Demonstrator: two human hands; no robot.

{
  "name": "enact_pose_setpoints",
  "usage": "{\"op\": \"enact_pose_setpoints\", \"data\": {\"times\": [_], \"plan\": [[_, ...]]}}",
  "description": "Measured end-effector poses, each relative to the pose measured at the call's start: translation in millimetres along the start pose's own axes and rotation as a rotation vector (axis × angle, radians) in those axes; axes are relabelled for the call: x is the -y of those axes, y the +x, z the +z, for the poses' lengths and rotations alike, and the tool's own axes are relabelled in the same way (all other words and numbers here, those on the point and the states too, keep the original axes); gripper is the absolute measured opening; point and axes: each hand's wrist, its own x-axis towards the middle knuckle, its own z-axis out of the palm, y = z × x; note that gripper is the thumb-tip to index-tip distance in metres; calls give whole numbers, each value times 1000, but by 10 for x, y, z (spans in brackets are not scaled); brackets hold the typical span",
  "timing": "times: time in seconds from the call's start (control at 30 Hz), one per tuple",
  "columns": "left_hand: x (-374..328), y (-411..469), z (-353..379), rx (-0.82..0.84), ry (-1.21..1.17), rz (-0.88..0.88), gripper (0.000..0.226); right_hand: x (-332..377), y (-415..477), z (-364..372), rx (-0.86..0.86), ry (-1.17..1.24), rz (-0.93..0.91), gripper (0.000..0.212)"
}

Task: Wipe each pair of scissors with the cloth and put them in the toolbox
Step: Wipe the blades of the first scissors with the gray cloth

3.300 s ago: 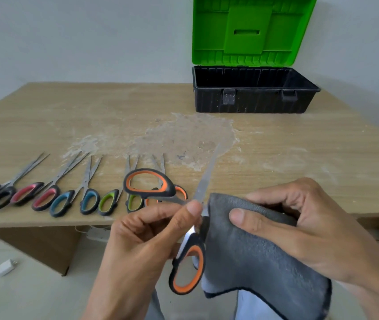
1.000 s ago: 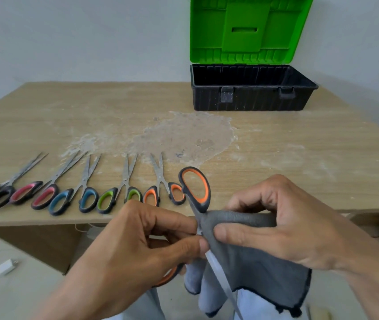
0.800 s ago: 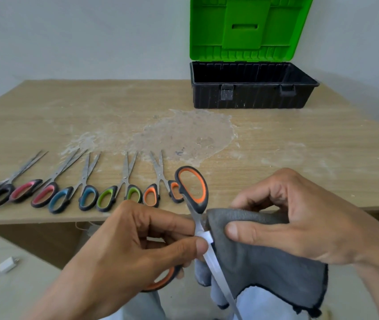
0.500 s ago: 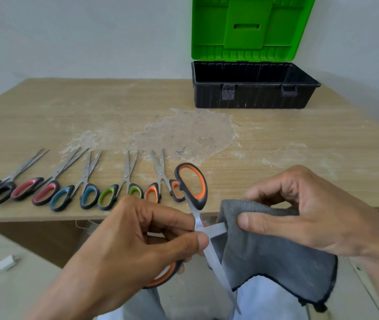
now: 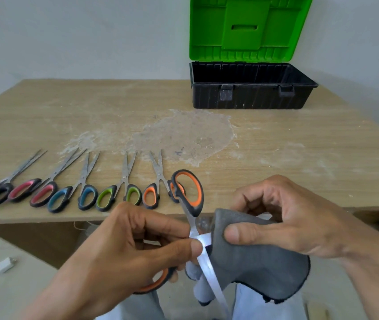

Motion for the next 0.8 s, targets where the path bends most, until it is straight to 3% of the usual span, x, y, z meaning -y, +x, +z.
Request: {"op": "enact_pose_setpoints", "data": {"times": [0.17, 0.37, 0.43, 0.53, 0.8], "plan": [[3, -35, -89, -53, 10, 32, 16, -41, -68, -121, -120, 6, 21, 17], [-33, 17, -26, 11, 3, 77, 31, -18, -31, 1, -42, -28, -17, 36], [-17, -5, -79, -6, 13, 83, 34, 35, -62, -63, -54, -29, -8, 34], [-14, -37, -118, -65, 13, 75, 21, 57, -115, -166, -105, -27, 28, 21], [-89, 7, -58, 10, -17, 89, 20, 131, -87, -112, -44, 18, 18, 15]]}}
